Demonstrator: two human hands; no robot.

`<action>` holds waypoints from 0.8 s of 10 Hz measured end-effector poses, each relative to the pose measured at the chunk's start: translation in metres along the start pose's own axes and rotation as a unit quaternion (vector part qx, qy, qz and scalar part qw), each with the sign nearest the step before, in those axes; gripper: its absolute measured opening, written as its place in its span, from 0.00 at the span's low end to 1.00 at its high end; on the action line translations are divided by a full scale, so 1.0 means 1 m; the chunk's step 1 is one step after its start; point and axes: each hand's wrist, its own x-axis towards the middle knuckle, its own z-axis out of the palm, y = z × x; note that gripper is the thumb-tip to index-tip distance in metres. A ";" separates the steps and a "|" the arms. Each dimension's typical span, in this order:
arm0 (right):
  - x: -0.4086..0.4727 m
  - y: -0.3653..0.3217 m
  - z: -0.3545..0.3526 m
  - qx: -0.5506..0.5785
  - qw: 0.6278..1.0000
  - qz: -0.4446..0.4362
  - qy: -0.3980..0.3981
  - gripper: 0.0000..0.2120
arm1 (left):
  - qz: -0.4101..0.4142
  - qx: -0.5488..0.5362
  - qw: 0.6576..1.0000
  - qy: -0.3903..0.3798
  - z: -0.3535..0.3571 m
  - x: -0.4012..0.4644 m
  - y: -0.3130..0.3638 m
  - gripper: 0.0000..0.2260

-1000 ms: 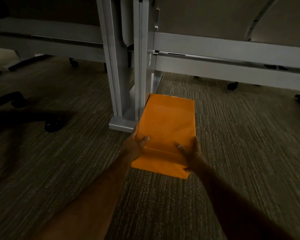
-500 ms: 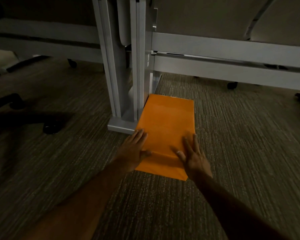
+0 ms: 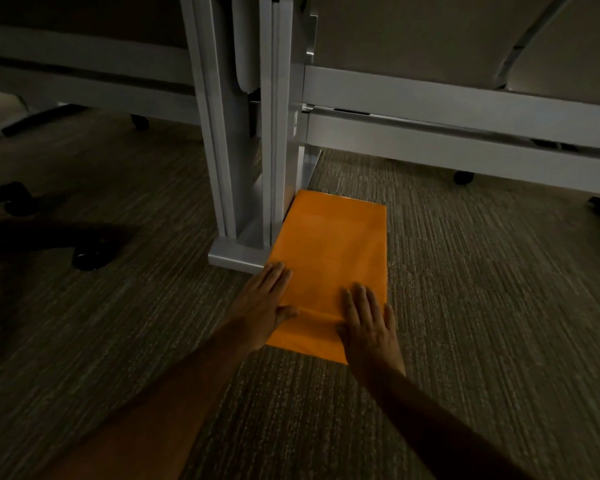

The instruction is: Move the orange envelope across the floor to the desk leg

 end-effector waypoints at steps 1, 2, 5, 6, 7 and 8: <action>0.005 -0.001 0.001 0.002 1.000 0.001 0.000 0.31 | -0.006 -0.006 1.000 0.011 0.004 0.004 0.000 0.37; 0.006 -0.001 -0.001 0.017 1.000 -0.001 -0.021 0.31 | -0.025 -0.016 0.999 0.014 0.006 0.003 0.000 0.35; 0.008 0.022 -0.055 0.092 0.986 -0.017 -0.138 0.38 | -0.038 0.030 0.998 -0.051 -0.022 0.002 0.027 0.25; -0.033 0.019 -0.071 0.159 0.980 0.040 -0.108 0.40 | -0.041 0.067 0.993 -0.083 -0.049 0.007 0.037 0.21; -0.067 0.022 -0.082 0.173 0.980 0.045 -0.092 0.40 | -0.027 0.113 0.984 -0.132 -0.068 0.002 0.044 0.25; -0.093 0.031 -0.109 0.167 0.980 0.053 -0.093 0.40 | -0.060 0.052 0.992 -0.099 -0.090 -0.017 0.066 0.33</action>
